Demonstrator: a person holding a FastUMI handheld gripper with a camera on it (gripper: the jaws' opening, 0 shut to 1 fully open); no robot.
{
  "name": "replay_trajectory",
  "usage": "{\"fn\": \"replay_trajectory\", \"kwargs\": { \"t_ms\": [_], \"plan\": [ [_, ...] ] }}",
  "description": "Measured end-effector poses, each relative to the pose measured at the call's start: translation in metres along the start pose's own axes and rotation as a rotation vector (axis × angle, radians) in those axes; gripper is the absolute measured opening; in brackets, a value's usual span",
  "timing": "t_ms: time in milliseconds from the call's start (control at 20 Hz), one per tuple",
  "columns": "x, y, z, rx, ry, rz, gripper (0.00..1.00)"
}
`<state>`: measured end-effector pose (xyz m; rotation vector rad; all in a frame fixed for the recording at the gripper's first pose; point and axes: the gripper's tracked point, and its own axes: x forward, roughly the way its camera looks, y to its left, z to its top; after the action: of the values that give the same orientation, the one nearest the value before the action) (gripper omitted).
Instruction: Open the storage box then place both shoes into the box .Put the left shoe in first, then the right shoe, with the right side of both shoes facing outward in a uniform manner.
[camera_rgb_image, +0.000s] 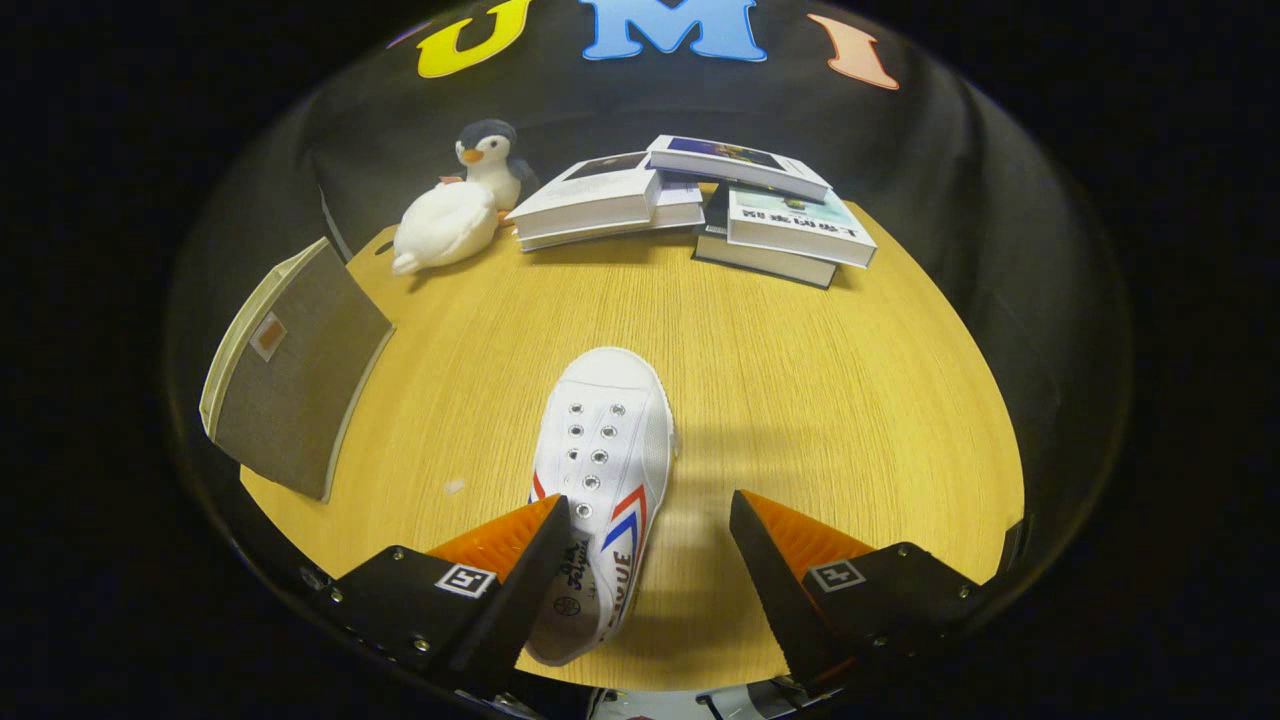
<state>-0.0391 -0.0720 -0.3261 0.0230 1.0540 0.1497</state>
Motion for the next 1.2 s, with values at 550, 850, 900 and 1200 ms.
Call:
{"fn": "replay_trajectory", "kwargs": {
  "t_ms": [550,850,900,1200],
  "plan": [
    [0.022,0.018,-0.024,0.075,0.076,0.069,0.68],
    [0.02,0.028,-0.027,0.062,0.131,0.029,0.43],
    [0.019,0.029,-0.027,0.056,0.132,0.017,0.43],
    [0.019,0.015,-0.026,0.129,0.078,-0.069,0.03]
  ]
}}
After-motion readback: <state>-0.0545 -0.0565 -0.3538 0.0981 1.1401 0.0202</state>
